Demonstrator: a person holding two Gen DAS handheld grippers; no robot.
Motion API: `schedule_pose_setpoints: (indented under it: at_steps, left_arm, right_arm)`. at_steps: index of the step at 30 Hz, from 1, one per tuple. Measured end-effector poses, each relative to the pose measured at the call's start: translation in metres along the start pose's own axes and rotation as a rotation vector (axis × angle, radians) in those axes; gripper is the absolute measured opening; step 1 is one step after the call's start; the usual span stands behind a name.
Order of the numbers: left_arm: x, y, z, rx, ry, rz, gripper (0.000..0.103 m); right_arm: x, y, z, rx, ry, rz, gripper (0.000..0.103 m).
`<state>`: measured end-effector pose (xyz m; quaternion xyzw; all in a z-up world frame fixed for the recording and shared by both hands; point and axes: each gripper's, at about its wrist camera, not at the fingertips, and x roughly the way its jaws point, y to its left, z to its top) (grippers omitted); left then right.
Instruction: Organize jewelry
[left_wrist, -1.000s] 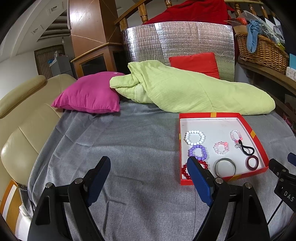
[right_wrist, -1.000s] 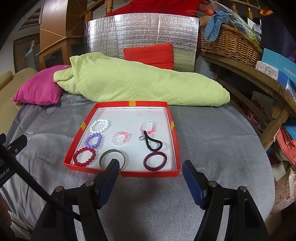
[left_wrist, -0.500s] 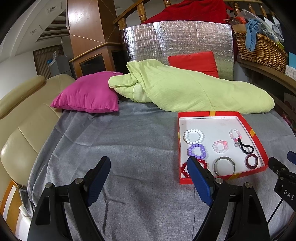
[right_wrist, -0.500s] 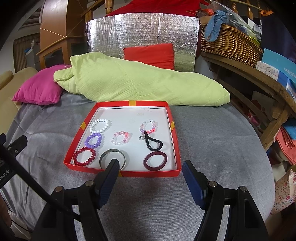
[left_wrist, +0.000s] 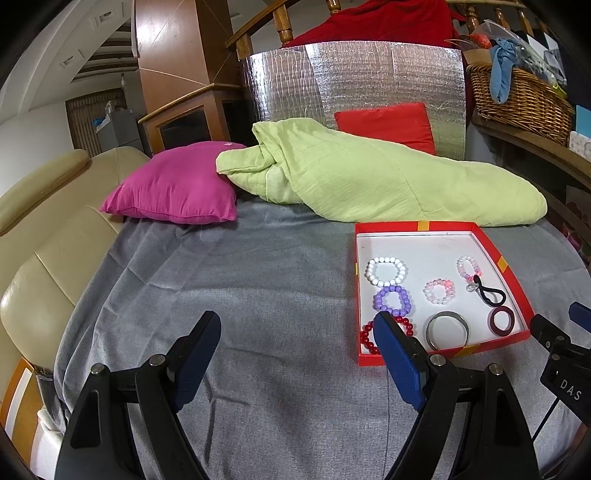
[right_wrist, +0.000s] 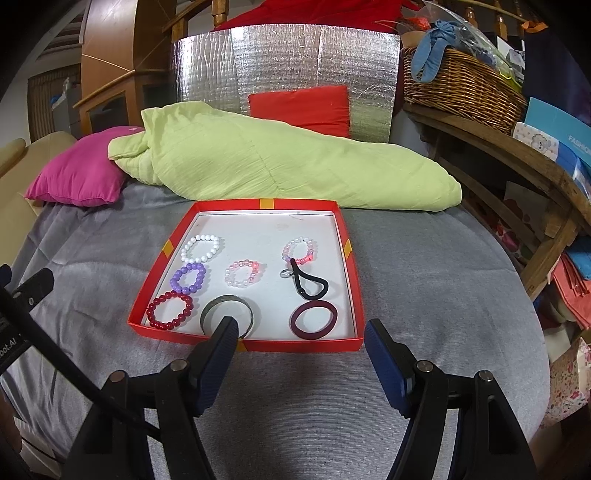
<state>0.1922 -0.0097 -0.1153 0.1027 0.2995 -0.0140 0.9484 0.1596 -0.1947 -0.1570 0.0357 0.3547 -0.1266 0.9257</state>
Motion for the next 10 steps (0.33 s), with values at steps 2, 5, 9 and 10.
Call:
schedule_pose_setpoints:
  at_steps: [2,5,9,10]
  left_arm:
    - [0.000,0.000,0.000,-0.001,-0.001,-0.001,0.085]
    - [0.000,0.000,0.000,0.002,-0.008,-0.006,0.085]
    - [0.006,0.002,-0.003,-0.002,-0.005,-0.011,0.085]
    - [0.008,0.003,-0.003,-0.002,-0.004,-0.007,0.085]
  right_arm:
    - [0.001,0.001,0.000,-0.002,0.001,0.001,0.074]
    - [0.001,0.002,0.000,0.004,0.008,0.012,0.074]
    - [0.001,-0.013,0.005,0.057,0.007,0.016,0.074]
    - [0.001,-0.019,0.007,0.070,0.004,0.011,0.074]
